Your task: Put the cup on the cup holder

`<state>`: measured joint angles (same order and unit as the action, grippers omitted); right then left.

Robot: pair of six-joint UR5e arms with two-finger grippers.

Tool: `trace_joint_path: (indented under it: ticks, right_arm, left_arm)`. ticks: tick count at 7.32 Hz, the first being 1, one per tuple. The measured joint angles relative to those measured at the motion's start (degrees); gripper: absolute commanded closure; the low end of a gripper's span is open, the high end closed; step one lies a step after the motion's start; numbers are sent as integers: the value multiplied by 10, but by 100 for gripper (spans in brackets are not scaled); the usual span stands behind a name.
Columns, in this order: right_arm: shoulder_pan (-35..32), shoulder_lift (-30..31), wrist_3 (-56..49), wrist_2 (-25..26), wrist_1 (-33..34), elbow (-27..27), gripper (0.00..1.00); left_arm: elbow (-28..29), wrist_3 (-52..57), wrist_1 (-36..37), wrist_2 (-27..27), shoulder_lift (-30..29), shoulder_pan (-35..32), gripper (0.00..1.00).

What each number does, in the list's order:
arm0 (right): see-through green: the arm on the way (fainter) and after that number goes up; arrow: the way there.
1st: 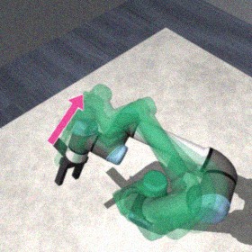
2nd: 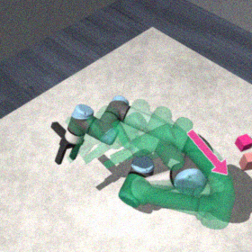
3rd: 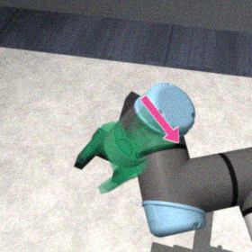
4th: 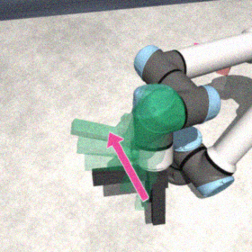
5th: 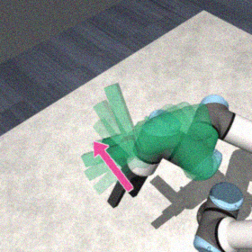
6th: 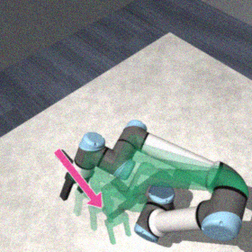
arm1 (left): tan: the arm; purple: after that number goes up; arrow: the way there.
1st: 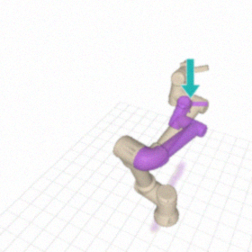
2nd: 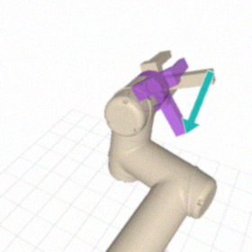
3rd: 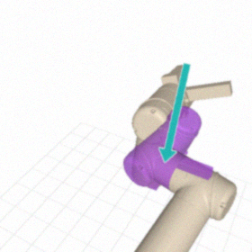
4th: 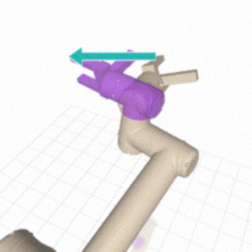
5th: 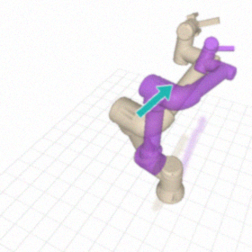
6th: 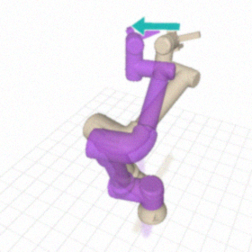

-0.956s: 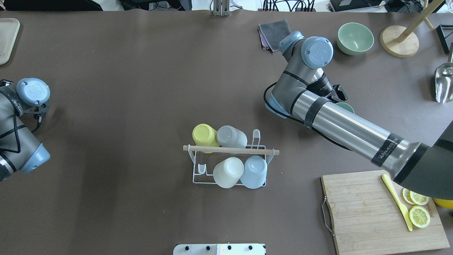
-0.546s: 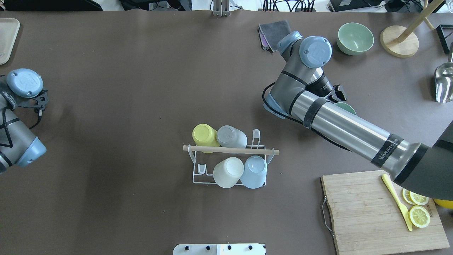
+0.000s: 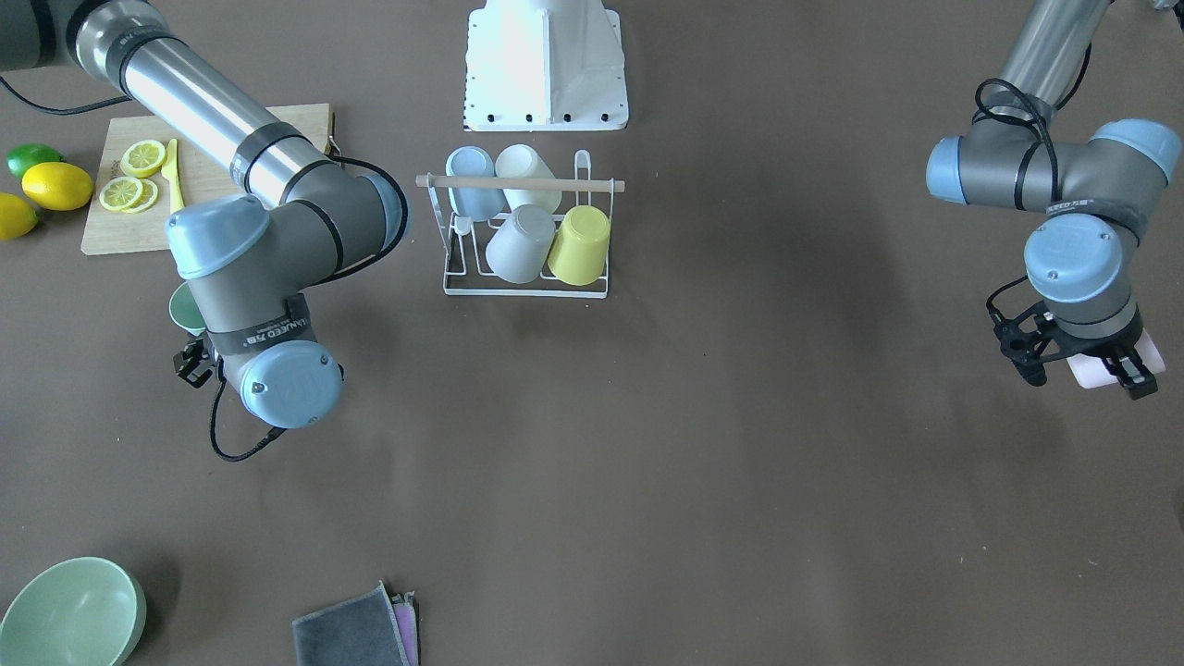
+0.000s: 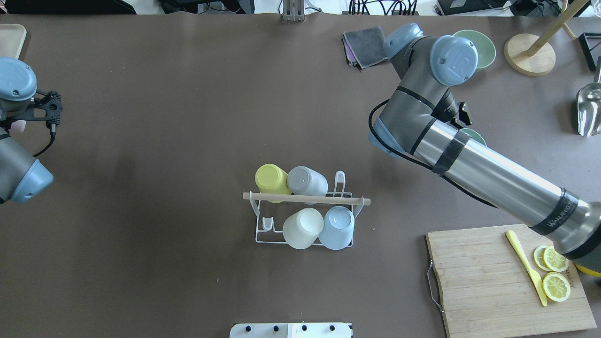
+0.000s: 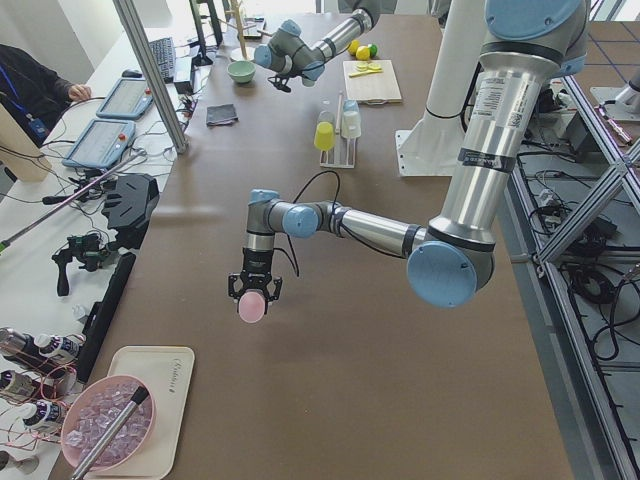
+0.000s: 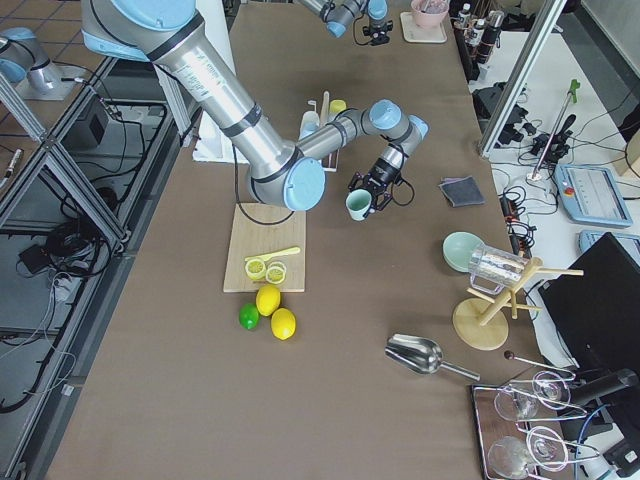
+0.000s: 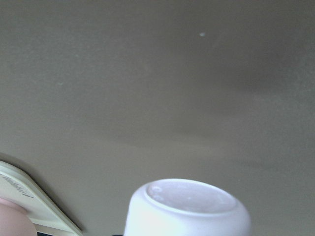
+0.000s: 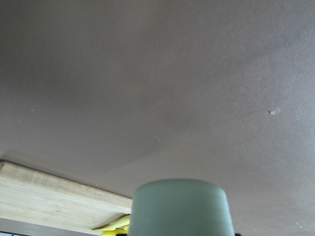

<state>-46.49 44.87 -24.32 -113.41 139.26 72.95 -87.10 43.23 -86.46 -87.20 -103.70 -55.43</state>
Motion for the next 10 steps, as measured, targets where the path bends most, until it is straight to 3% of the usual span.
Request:
trace_joint_path:
  ticks: [2,4,6,8,10]
  right_arm:
    - [-29,20,1,-43,-36,67,100]
    - [-69,32,1,-126,-123,92,100]
    - [-107,39,7,-211,-216,95,100]
    - [-131,66,57,-288,-349,95,100]
    - [-139,96,179,-331,-531,93,100]
  left_arm:
    - [-89,-3,55,-18,2,-1,37]
    - [-210,-5,141,-33,-5,0,37]
    - [-250,-4,154,-37,-15,3,37]
    - [-250,-10,58,-81,-8,6,42]
    - [-230,-23,-64,-178,7,7,46]
